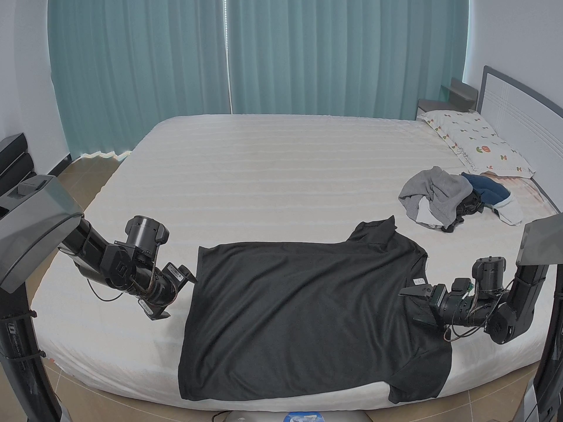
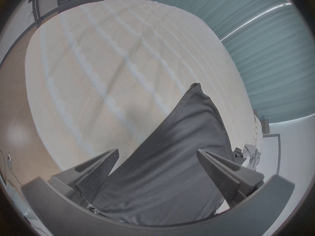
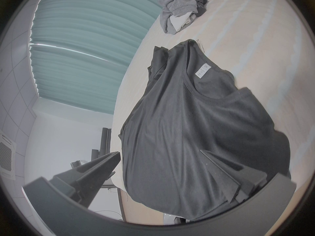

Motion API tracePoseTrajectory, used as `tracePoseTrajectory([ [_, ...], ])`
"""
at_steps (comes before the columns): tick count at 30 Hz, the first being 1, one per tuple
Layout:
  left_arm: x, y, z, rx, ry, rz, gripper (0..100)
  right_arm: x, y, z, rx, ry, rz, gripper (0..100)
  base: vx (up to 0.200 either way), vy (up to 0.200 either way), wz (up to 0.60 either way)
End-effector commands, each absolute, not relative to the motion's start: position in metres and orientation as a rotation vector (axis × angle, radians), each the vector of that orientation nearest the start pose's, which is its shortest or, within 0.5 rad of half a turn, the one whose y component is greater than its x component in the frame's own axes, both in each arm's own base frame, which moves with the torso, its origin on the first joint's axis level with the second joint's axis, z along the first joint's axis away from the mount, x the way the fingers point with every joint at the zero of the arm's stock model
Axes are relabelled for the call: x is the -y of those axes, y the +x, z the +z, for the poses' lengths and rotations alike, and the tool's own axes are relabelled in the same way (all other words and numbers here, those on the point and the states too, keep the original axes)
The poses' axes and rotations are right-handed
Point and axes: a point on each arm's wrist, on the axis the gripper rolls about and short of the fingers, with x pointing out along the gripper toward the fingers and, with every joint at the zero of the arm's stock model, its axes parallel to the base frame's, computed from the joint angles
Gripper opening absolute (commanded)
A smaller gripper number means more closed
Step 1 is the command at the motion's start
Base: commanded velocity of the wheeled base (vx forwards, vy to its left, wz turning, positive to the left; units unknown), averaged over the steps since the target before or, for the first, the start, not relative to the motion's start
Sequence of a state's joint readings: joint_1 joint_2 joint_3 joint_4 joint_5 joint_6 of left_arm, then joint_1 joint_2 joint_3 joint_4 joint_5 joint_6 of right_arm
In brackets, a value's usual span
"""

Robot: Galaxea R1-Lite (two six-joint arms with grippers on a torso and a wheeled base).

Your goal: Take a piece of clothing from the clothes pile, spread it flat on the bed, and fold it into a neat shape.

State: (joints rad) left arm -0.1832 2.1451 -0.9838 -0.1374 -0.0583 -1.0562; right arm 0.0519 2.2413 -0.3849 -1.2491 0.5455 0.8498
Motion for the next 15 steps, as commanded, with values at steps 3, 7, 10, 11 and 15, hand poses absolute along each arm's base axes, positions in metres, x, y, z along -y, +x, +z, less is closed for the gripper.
tracePoseTrajectory([
  [3,0.0668,0.3491,0.0335,-1.035,-0.887,0.337,100,-0.0268,0.2897,-0.0110,-0.818,0.949,0.292,100,0.200,0.000,0.00],
  [7,0.0665,0.3472,0.0330,-1.040,-0.885,0.340,100,-0.0273,0.2900,-0.0113,-0.818,0.947,0.293,100,0.000,0.000,0.00],
  [10,0.0662,0.3487,0.0331,-1.037,-0.885,0.339,100,-0.0273,0.2897,-0.0115,-0.820,0.949,0.292,100,0.000,0.000,0.00],
  [11,0.0663,0.3490,0.0340,-1.034,-0.886,0.337,100,-0.0273,0.2897,-0.0115,-0.820,0.948,0.293,100,0.000,0.000,0.00],
  [15,0.0659,0.3502,0.0355,-1.026,-0.882,0.333,100,-0.0273,0.2897,-0.0115,-0.820,0.949,0.292,100,0.000,0.000,0.00],
])
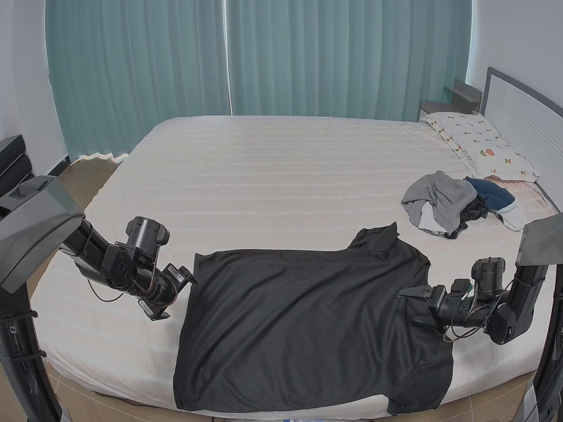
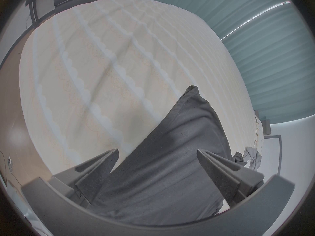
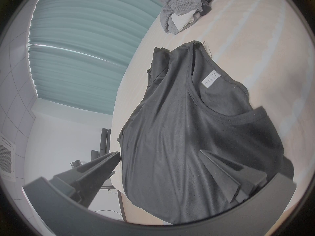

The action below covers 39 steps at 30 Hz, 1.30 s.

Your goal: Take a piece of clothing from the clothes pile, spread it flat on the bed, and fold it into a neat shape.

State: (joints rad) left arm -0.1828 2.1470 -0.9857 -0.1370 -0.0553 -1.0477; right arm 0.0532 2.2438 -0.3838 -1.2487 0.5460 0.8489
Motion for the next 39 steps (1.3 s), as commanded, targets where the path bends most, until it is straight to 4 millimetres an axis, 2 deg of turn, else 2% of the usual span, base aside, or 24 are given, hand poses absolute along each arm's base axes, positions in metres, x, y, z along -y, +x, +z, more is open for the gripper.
tracePoseTrajectory([
  [1,0.066,0.352,0.037,-1.019,-0.882,0.328,100,-0.027,0.290,-0.011,-0.820,0.948,0.293,100,0.000,0.000,0.00],
  [6,0.067,0.364,0.044,-0.982,-0.892,0.308,100,-0.027,0.290,-0.011,-0.820,0.948,0.293,100,0.000,0.000,0.00],
  [9,0.065,0.383,0.053,-0.926,-0.891,0.274,100,-0.027,0.290,-0.011,-0.820,0.948,0.293,100,0.000,0.000,0.00],
  [13,0.065,0.402,0.053,-0.890,-0.871,0.242,100,-0.028,0.290,-0.011,-0.821,0.947,0.294,100,0.000,0.000,0.00],
  [16,0.067,0.428,0.046,-0.859,-0.873,0.224,100,-0.029,0.289,-0.012,-0.822,0.945,0.297,100,0.000,0.000,0.00],
  [20,0.070,0.451,0.028,-0.843,-0.818,0.195,100,-0.029,0.288,-0.012,-0.825,0.945,0.295,100,0.000,0.000,0.00],
  [26,0.074,0.486,0.014,-0.746,-0.799,0.222,100,-0.029,0.289,-0.013,-0.828,0.945,0.294,100,0.000,0.000,0.00],
  [30,0.075,0.493,0.000,-0.739,-0.815,0.247,100,-0.029,0.289,-0.013,-0.829,0.943,0.294,100,0.000,0.000,0.00],
  [39,0.075,0.500,-0.003,-0.723,-0.825,0.249,100,-0.029,0.289,-0.013,-0.829,0.945,0.294,100,0.000,0.000,0.00],
])
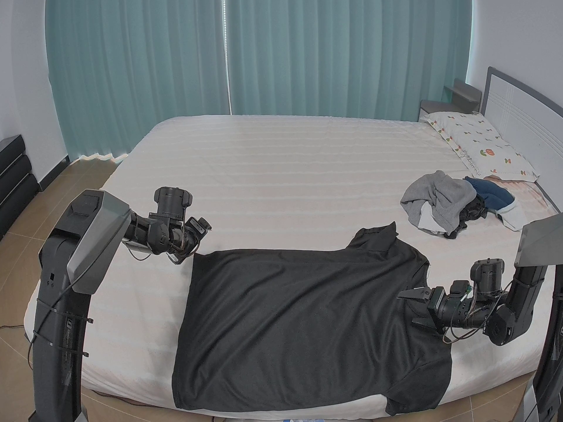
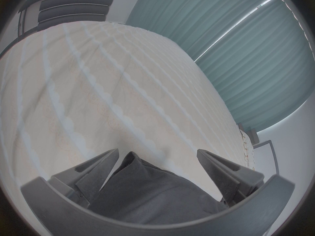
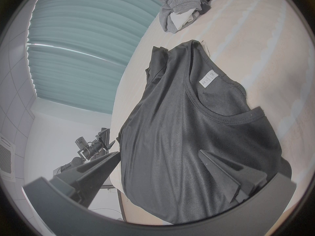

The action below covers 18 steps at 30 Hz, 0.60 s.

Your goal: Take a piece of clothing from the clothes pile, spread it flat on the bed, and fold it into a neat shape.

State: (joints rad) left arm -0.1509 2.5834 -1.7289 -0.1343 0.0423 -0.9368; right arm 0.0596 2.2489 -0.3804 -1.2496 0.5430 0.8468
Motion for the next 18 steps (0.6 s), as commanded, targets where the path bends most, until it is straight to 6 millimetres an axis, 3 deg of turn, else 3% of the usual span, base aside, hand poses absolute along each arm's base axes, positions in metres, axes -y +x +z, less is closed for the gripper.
tracePoseTrajectory([
  [1,0.074,0.500,-0.003,-0.723,-0.826,0.252,100,-0.029,0.289,-0.013,-0.828,0.944,0.292,100,0.000,0.000,0.00],
  [13,0.079,0.498,-0.011,-0.748,-0.816,0.252,100,-0.029,0.289,-0.013,-0.828,0.944,0.292,100,0.000,0.000,0.00],
  [14,0.079,0.498,-0.012,-0.750,-0.814,0.252,0,-0.029,0.289,-0.013,-0.828,0.944,0.292,100,0.000,0.000,0.00],
  [18,0.079,0.499,-0.016,-0.756,-0.808,0.253,0,-0.029,0.289,-0.013,-0.829,0.945,0.294,100,0.000,0.000,0.00],
])
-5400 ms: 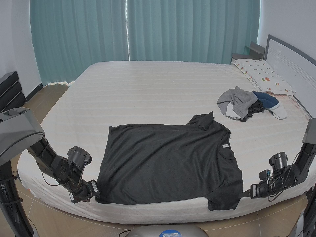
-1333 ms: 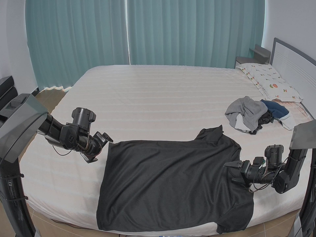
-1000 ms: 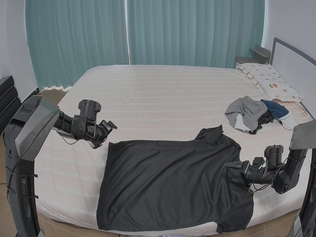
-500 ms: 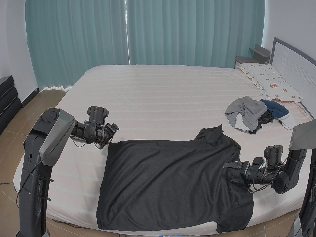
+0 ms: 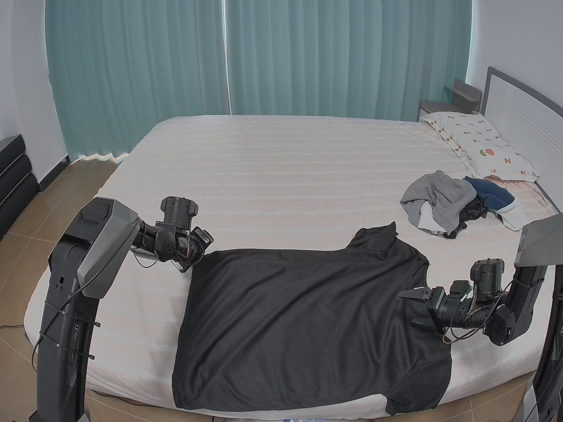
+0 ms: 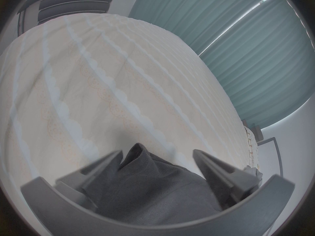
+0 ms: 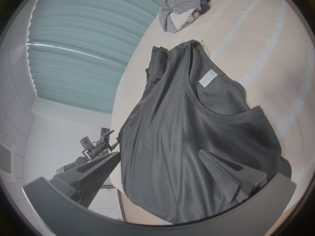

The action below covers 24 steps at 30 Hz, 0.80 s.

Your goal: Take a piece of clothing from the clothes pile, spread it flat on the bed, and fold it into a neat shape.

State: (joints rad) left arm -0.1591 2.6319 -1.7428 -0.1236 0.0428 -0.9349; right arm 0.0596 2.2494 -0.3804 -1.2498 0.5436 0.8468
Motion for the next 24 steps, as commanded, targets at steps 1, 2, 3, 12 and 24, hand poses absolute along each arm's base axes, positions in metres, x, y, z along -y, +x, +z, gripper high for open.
tracePoseTrajectory([
  [1,0.079,0.500,-0.016,-0.752,-0.808,0.253,0,-0.029,0.289,-0.013,-0.828,0.944,0.292,100,0.000,0.000,0.00],
  [2,0.079,0.500,-0.016,-0.749,-0.808,0.255,0,-0.029,0.289,-0.013,-0.828,0.944,0.292,100,0.000,0.000,0.00],
  [3,0.079,0.500,-0.016,-0.747,-0.807,0.256,0,-0.029,0.289,-0.013,-0.828,0.944,0.292,100,0.000,0.000,0.00],
  [12,0.068,0.513,-0.017,-0.634,-0.785,0.370,0,-0.029,0.289,-0.013,-0.828,0.943,0.293,100,0.000,0.000,0.00],
  [24,0.056,0.534,-0.019,-0.520,-0.798,0.418,0,-0.029,0.288,-0.014,-0.830,0.943,0.292,100,0.000,0.000,0.00],
])
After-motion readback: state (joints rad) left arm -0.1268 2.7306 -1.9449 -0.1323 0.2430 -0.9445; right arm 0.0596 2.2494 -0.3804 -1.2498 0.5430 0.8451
